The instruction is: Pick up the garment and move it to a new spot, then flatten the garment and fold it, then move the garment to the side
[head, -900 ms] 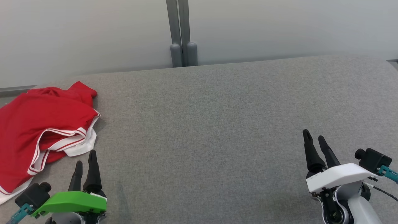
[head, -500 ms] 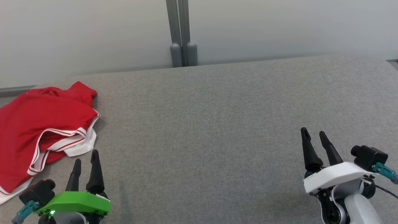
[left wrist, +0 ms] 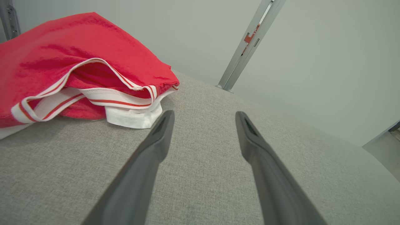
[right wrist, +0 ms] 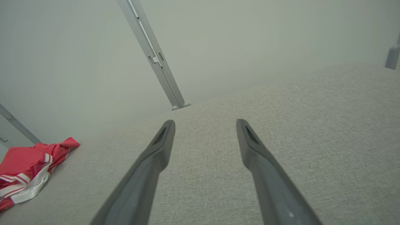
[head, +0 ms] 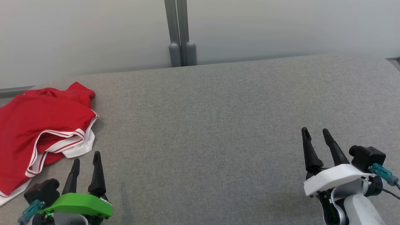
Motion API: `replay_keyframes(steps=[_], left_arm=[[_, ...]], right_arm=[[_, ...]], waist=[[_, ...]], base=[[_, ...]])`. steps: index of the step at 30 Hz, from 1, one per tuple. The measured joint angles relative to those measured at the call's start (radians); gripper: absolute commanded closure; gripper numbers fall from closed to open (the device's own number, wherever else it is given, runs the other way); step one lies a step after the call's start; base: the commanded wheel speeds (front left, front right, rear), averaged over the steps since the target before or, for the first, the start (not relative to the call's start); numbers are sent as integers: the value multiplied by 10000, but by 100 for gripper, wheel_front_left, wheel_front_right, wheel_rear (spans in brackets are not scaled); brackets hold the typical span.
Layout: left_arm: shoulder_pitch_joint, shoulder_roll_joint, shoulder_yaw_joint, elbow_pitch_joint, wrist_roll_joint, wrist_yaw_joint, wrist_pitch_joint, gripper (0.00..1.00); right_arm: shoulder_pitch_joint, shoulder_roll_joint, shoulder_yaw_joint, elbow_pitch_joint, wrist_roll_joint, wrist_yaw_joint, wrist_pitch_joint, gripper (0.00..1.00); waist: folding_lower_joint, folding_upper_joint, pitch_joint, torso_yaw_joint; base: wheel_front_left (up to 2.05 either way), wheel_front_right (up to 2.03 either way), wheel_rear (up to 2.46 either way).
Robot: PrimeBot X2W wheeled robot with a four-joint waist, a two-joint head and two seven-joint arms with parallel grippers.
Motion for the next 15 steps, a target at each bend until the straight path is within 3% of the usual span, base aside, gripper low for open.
replay_keyframes(steps=[15], left_arm=[[0, 128, -25, 79, 1279, -6, -324, 0]], right_arm=[[-9, 0, 40, -12, -1411, 0, -341, 0]], waist=[[0, 0, 24, 3]], base=[[0, 0, 0]])
